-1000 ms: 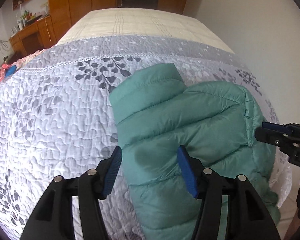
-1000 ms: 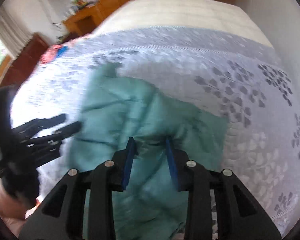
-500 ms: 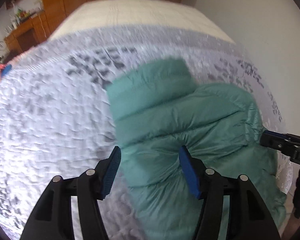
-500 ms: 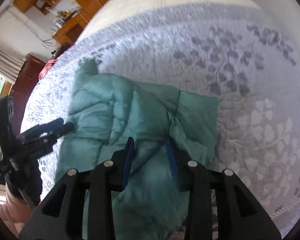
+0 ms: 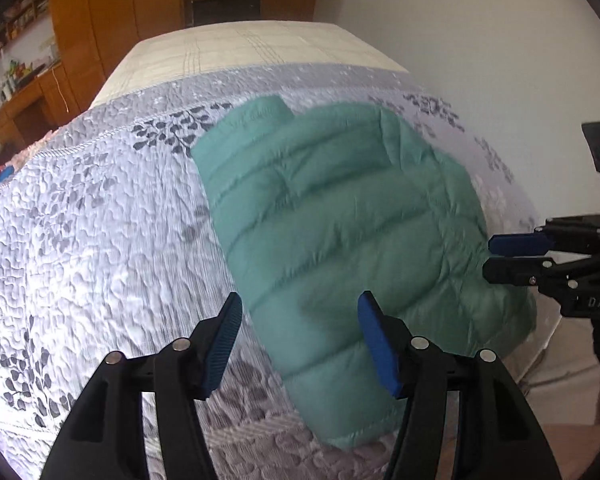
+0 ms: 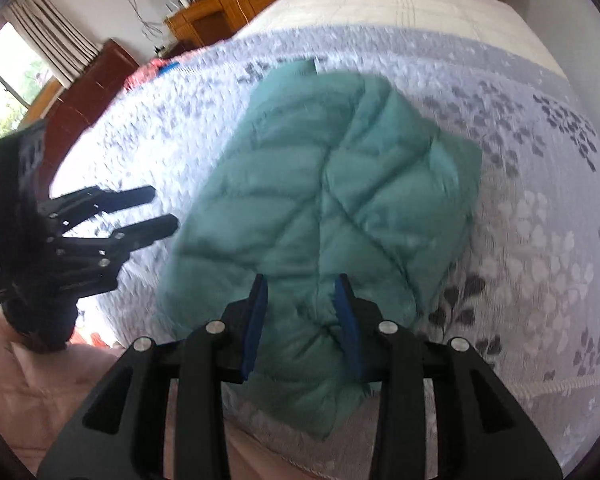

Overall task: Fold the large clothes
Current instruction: 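Flatten the folded jacket bundle with both tools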

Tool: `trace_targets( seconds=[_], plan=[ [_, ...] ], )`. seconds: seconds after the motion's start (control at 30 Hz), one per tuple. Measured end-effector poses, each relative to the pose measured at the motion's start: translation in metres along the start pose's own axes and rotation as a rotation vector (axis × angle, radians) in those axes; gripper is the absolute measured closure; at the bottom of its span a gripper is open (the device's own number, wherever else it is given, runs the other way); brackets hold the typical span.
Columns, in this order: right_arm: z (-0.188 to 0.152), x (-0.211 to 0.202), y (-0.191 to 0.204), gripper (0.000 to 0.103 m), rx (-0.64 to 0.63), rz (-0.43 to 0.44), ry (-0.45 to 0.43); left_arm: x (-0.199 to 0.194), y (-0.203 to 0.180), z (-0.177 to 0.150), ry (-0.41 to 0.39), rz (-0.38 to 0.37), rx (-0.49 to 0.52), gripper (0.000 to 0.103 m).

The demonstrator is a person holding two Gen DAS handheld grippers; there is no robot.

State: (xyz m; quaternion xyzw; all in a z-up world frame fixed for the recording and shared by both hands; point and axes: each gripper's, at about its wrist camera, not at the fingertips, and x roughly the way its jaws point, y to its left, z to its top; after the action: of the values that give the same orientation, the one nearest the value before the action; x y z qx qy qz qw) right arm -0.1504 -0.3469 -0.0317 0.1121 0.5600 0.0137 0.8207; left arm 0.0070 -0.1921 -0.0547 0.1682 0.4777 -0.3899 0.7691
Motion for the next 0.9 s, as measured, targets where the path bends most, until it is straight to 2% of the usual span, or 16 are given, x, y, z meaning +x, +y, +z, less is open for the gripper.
trace_targets(
  seconds=[0.1,0.33,0.67,0.9],
  plan=[
    [-0.016,0.014,-0.014,0.069,0.057,0.013,0.034,0.013,-0.004,-0.014,0.032,0.009,0.014,0.043],
    [-0.037,0.040,-0.028,0.069,0.123,0.052,0.064,0.030,0.005,-0.027,0.065,-0.056,-0.048,0.039],
    [-0.034,-0.008,-0.001,0.067,0.048,-0.011,-0.032,0.003,-0.003,-0.022,0.001,0.021,-0.054,0.040],
    [-0.040,0.007,-0.009,0.067,0.094,-0.035,0.019,0.001,-0.002,-0.021,-0.002,0.043,-0.075,0.040]
  ],
)
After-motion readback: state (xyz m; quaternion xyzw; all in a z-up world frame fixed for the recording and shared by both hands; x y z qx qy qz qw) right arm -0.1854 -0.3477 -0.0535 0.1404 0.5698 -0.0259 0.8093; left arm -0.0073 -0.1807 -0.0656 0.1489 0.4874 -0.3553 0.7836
